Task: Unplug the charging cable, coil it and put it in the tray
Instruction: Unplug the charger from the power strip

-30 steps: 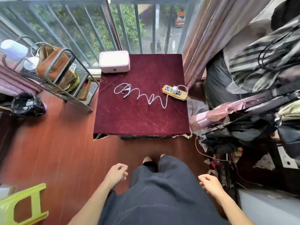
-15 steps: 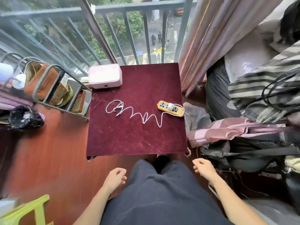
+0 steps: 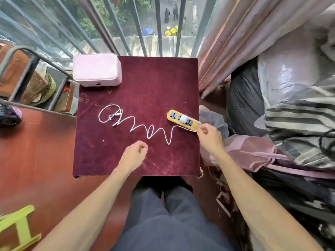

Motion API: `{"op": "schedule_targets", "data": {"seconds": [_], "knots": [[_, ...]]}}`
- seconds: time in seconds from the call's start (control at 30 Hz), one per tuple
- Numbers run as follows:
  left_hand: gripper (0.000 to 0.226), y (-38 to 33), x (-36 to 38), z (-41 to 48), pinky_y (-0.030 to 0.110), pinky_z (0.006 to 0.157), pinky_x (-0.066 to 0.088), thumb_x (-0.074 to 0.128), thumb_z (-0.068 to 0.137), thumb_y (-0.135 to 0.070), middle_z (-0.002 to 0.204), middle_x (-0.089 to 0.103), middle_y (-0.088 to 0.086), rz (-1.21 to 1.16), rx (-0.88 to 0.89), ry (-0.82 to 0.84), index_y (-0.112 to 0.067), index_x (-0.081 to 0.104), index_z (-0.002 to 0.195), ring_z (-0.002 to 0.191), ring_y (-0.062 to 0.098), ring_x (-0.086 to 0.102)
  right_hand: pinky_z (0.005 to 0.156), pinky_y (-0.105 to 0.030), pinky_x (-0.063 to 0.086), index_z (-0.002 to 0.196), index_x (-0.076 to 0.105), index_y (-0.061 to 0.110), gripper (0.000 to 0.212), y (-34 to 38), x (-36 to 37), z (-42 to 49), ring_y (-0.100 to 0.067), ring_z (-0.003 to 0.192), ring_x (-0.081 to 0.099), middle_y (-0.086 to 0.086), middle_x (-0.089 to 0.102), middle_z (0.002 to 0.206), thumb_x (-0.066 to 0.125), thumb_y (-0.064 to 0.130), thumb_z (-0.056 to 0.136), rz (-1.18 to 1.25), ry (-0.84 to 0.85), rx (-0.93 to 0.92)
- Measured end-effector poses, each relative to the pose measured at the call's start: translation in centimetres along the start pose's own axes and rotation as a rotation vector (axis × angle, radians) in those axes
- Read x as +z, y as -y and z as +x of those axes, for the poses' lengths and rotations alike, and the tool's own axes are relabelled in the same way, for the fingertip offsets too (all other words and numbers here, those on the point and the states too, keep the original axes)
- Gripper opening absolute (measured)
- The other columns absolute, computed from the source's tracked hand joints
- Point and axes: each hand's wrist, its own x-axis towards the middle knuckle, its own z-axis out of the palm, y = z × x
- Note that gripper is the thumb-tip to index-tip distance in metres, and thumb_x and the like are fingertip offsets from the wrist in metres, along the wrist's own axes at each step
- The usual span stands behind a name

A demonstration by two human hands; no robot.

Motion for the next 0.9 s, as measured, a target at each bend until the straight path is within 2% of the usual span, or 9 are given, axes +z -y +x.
{"op": "schedule_targets", "data": {"seconds": [0.1, 0.2, 0.37, 0.5, 0.63, 0.77, 0.9], "knots": [[0.014, -4.4, 1.1, 5.5, 0.034, 0.078, 0.051, 0.058, 0.097, -0.022, 0.091, 0.066, -0.002, 0.060, 0.148, -0.033, -0.019, 0.069, 0.106, 0.084, 0.021, 0.064, 0.093, -0.047, 0.056, 0.112, 0.074, 0.020, 0.024, 2.4, 0.6, 3.8, -0.032, 0.108, 0.068, -0.009, 0.074, 0.113, 0.057, 0.026, 0.097, -0.158, -0.033, -0.108], [0.022, -6.7, 2.5, 10.4, 0.045, 0.092, 0.052, 0.059, 0.096, -0.022, 0.109, 0.063, 0.005, 0.146, 0.220, -0.027, -0.018, 0.066, 0.117, 0.102, 0.026, 0.063, 0.097, -0.049, 0.053, 0.120, 0.073, 0.020, 0.030, 3.6, 2.1, 7.3, -0.035, 0.114, 0.065, -0.011, 0.072, 0.116, 0.062, 0.033, 0.094, -0.416, -0.022, -0.212], [0.042, -7.0, 4.9, 16.1, 0.051, 0.090, 0.053, 0.058, 0.095, -0.016, 0.125, 0.053, 0.011, 0.335, 0.272, 0.011, -0.014, 0.053, 0.137, 0.117, 0.033, 0.056, 0.092, -0.046, 0.048, 0.124, 0.068, 0.019, 0.040, 3.6, 5.0, 11.3, -0.035, 0.116, 0.067, -0.009, 0.074, 0.119, 0.059, 0.045, 0.095, -0.819, 0.104, -0.313], [0.067, -5.8, 6.3, 18.8, 0.051, 0.090, 0.054, 0.066, 0.096, -0.027, 0.140, 0.042, 0.008, 0.360, 0.335, 0.090, -0.023, 0.033, 0.154, 0.122, 0.029, 0.050, 0.083, -0.042, 0.044, 0.115, 0.067, 0.017, 0.033, 3.3, 6.5, 12.9, -0.032, 0.106, 0.069, -0.005, 0.074, 0.112, 0.061, 0.043, 0.094, -0.927, 0.133, -0.386], [0.071, -5.4, 7.1, 20.6, 0.051, 0.087, 0.055, 0.066, 0.094, -0.045, 0.133, 0.041, 0.009, 0.314, 0.374, 0.104, -0.035, 0.032, 0.156, 0.113, 0.028, 0.054, 0.074, -0.039, 0.034, 0.108, 0.065, 0.016, 0.034, 3.4, 7.0, 14.0, -0.032, 0.087, 0.067, -0.006, 0.076, 0.103, 0.058, 0.046, 0.095, -1.010, 0.133, -0.396], [0.068, -4.8, 7.4, 22.1, 0.046, 0.081, 0.055, 0.068, 0.090, -0.053, 0.126, 0.040, 0.007, 0.268, 0.393, 0.093, -0.039, 0.039, 0.150, 0.110, 0.025, 0.052, 0.067, -0.037, 0.035, 0.106, 0.064, 0.014, 0.054, 3.7, 7.6, 14.5, -0.034, 0.088, 0.073, -0.007, 0.076, 0.099, 0.056, 0.066, 0.096, -1.135, 0.105, -0.462], [0.068, -4.1, 7.9, 22.6, 0.043, 0.077, 0.054, 0.067, 0.088, -0.058, 0.122, 0.040, 0.005, 0.258, 0.421, 0.061, -0.042, 0.039, 0.147, 0.108, 0.023, 0.050, 0.065, -0.035, 0.036, 0.111, 0.065, 0.010, 0.058, 4.2, 8.3, 14.9, -0.033, 0.091, 0.076, -0.009, 0.076, 0.106, 0.058, 0.066, 0.097, -1.267, 0.126, -0.515]]}}
